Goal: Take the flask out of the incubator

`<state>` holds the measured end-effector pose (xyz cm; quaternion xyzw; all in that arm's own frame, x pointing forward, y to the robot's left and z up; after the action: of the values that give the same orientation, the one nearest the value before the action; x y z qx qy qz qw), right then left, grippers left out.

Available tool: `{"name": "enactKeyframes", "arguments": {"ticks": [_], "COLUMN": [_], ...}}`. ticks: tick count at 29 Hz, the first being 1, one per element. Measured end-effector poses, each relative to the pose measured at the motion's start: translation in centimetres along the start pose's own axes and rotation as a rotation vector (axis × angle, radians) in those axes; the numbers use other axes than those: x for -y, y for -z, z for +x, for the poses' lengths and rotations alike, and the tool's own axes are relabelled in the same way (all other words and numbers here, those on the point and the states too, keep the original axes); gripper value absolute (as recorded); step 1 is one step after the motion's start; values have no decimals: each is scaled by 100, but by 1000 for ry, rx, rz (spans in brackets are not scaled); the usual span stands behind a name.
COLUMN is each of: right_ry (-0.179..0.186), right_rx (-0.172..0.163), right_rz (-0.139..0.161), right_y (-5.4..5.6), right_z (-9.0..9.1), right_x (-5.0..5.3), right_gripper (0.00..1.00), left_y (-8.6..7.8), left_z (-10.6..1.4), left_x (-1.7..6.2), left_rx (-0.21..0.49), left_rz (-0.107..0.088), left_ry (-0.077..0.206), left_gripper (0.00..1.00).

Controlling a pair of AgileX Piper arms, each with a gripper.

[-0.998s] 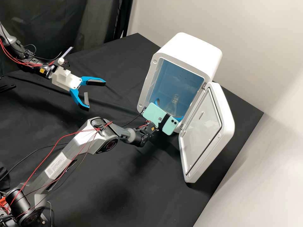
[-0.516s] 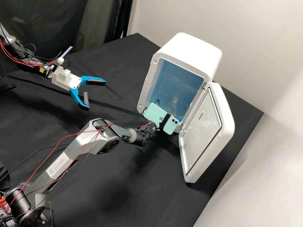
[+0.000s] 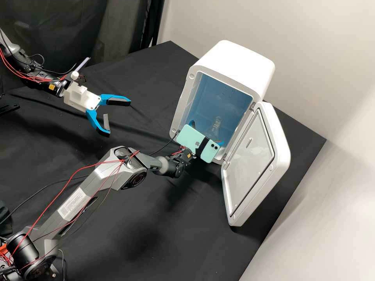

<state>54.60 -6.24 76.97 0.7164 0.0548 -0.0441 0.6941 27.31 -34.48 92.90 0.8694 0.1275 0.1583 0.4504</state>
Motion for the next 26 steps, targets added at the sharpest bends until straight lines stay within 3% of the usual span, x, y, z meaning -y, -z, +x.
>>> {"name": "enactKeyframes", "arguments": {"ticks": [9, 15, 18, 26], "right_ry": [4, 5, -12, 5], "right_rx": [13, 20, 15, 6], "right_rz": [-2, -25, -30, -45], "right_y": [-18, -42, -51, -58], "right_z": [32, 75, 107, 145], "right_x": [0, -54, -129, -115], "right_gripper": [100, 100, 100, 100], "left_y": [0, 0, 0, -4], "left_z": [0, 0, 0, -20], "left_x": [0, 0, 0, -29], "left_rx": [0, 0, 0, -3], "left_rz": [0, 0, 0, 3], "left_ry": [0, 0, 0, 0], "left_gripper": [100, 100, 100, 100]}}
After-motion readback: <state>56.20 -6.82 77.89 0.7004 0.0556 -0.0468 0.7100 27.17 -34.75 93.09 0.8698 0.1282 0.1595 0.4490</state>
